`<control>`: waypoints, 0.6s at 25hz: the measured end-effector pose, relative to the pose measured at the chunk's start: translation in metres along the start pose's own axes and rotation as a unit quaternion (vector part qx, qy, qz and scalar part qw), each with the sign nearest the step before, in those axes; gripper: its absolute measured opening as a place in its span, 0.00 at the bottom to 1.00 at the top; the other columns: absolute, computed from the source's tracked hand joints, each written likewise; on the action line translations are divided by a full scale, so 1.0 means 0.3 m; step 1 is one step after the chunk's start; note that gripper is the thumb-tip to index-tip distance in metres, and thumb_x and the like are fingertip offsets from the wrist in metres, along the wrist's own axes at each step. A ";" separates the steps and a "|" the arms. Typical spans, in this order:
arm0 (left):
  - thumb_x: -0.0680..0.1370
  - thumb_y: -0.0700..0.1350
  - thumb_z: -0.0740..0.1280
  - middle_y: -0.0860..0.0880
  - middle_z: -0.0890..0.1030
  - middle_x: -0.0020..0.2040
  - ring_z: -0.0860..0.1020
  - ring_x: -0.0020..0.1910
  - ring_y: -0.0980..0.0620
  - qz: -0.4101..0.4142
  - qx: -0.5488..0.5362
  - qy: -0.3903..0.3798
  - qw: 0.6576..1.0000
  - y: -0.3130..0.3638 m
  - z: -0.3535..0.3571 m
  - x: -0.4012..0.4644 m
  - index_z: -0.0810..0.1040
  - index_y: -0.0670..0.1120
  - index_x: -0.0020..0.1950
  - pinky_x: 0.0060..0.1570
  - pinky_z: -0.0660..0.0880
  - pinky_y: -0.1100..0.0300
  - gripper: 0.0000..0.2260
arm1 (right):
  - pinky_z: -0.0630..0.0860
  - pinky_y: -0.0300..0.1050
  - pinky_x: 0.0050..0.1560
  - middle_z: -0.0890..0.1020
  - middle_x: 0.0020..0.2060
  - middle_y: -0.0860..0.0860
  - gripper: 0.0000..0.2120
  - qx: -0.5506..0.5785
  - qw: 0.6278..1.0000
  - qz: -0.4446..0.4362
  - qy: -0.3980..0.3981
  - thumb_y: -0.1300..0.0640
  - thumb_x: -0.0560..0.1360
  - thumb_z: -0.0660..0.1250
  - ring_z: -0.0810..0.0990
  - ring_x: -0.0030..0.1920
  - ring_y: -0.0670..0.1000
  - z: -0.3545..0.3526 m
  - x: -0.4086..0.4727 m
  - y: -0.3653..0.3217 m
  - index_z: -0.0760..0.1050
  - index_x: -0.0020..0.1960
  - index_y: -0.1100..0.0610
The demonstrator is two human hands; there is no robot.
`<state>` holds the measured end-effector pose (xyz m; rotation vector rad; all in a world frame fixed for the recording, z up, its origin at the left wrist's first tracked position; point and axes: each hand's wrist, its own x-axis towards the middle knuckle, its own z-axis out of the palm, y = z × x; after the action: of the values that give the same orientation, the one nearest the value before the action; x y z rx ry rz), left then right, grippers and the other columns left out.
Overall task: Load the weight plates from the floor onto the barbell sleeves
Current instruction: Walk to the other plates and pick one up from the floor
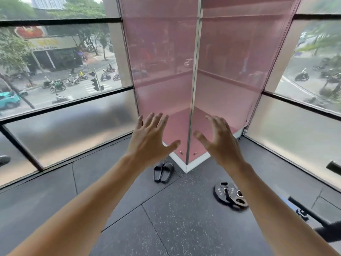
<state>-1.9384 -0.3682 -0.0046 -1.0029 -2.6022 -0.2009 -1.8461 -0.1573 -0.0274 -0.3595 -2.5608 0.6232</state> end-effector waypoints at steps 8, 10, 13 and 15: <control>0.72 0.75 0.44 0.47 0.57 0.82 0.54 0.80 0.47 0.063 -0.040 -0.015 0.997 -0.050 0.286 0.589 0.54 0.48 0.82 0.79 0.47 0.44 0.45 | 0.66 0.61 0.72 0.63 0.77 0.52 0.42 -0.052 0.996 0.071 0.015 0.26 0.73 0.50 0.60 0.77 0.54 0.097 0.428 0.290 0.59 0.78 0.51; 0.72 0.75 0.43 0.47 0.56 0.82 0.53 0.81 0.47 0.088 -0.050 -0.031 0.994 -0.048 0.386 0.735 0.53 0.47 0.82 0.79 0.46 0.44 0.46 | 0.68 0.62 0.71 0.63 0.77 0.52 0.41 -0.059 0.992 0.109 0.022 0.26 0.74 0.52 0.61 0.77 0.54 0.134 0.499 0.387 0.58 0.78 0.51; 0.73 0.76 0.44 0.46 0.57 0.81 0.53 0.81 0.47 0.147 -0.065 -0.039 0.986 -0.012 0.532 0.948 0.54 0.47 0.82 0.79 0.48 0.42 0.46 | 0.72 0.62 0.67 0.64 0.76 0.53 0.40 -0.092 0.980 0.170 0.040 0.27 0.75 0.54 0.63 0.76 0.55 0.181 0.600 0.515 0.59 0.78 0.52; 0.74 0.75 0.47 0.45 0.58 0.81 0.54 0.80 0.46 0.179 -0.091 -0.056 0.978 0.033 0.616 1.090 0.55 0.46 0.81 0.79 0.49 0.42 0.45 | 0.71 0.61 0.68 0.64 0.76 0.54 0.38 -0.102 0.968 0.219 0.062 0.30 0.77 0.56 0.63 0.76 0.55 0.200 0.679 0.567 0.60 0.78 0.54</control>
<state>-2.2069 -0.1106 -0.0572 -1.5672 -2.4763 -0.3009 -2.0266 0.0397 -0.0787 -1.0208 -2.4406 0.4659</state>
